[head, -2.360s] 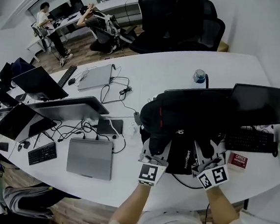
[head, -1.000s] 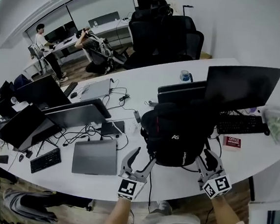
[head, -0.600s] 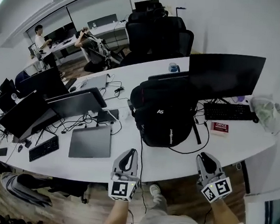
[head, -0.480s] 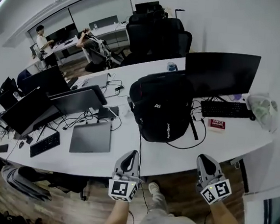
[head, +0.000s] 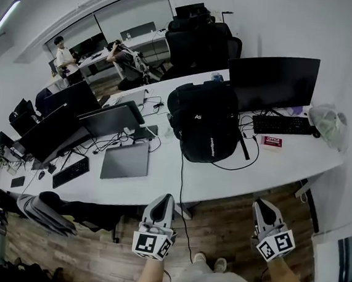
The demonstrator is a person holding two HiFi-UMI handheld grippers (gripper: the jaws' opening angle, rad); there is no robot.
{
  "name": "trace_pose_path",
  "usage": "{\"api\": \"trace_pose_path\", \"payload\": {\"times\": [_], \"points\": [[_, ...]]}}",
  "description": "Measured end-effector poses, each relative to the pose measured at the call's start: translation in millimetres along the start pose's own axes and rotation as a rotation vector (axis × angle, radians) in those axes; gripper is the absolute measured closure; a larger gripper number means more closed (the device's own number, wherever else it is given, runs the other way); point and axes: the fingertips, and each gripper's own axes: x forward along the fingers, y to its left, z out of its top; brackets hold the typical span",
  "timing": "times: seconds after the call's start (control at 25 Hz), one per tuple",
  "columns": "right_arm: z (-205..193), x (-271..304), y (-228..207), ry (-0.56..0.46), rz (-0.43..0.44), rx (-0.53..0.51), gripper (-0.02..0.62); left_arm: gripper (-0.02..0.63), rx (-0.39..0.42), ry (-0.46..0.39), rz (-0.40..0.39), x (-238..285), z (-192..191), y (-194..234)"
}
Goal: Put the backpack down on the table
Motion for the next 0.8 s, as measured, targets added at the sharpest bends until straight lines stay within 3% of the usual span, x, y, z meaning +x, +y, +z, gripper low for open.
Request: {"api": "trace_pose_path", "payload": {"times": [0.44,0.8], "points": [[-4.3,-44.6,45.1,-0.023,0.000,0.035,0.563,0.597,-0.012,0.018,0.054,-74.2,-1.8,5.1],[-3.4,-98.7,125.0,-0.024,-0.045,-0.003,0.563,0.598,-0.052,-0.007,-0.035,-153.4,-0.1,-4.4]]}}
